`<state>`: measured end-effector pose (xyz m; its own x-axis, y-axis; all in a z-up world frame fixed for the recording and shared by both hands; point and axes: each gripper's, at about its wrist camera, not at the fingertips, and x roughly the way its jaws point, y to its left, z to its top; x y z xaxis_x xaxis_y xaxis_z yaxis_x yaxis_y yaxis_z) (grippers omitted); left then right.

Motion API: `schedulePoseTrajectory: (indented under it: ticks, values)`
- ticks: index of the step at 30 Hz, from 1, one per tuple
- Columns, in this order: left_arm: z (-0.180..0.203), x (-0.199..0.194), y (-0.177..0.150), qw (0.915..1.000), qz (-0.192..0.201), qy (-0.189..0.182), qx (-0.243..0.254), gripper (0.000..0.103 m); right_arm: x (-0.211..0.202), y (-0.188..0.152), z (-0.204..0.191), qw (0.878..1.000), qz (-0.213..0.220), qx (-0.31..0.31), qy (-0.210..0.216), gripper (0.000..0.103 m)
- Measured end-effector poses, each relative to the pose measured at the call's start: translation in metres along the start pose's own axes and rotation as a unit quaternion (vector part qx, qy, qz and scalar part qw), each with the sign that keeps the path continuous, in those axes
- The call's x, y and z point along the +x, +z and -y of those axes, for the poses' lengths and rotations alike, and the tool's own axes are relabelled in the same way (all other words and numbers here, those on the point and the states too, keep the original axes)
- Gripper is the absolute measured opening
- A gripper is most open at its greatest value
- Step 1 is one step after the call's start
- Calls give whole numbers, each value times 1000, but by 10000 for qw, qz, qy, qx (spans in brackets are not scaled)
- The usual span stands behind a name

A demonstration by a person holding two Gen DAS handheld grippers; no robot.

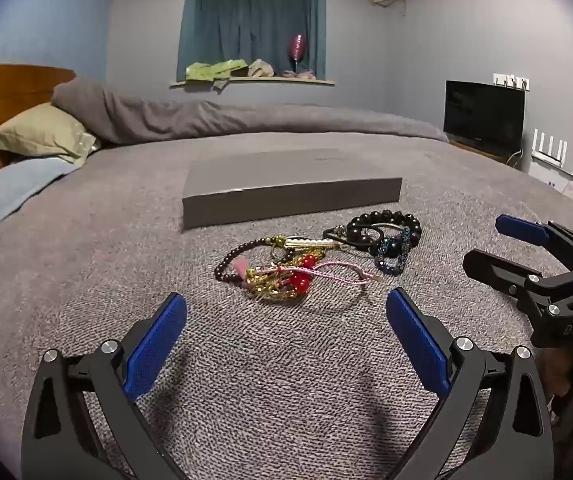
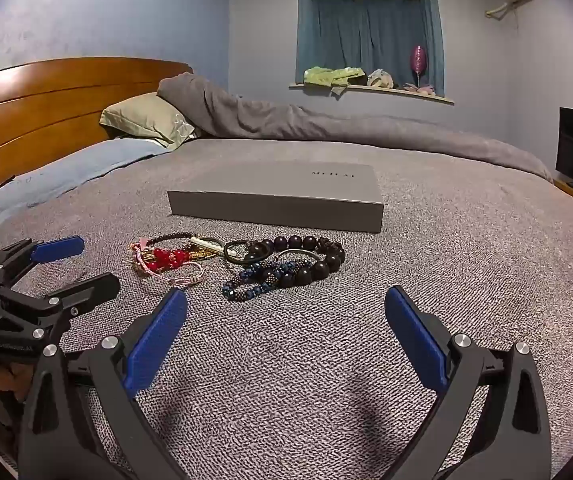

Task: Organize jewelry

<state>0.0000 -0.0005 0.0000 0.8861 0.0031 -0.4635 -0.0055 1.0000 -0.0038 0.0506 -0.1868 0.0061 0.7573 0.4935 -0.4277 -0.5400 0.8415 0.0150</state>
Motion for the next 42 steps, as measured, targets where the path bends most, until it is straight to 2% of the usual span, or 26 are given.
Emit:
schedulePoseTrajectory:
  ticks: [42]
  values:
    - [-5, -3, -1, 9999, 22, -32, -153, 99, 0, 0, 0, 10000, 25, 38, 40, 98]
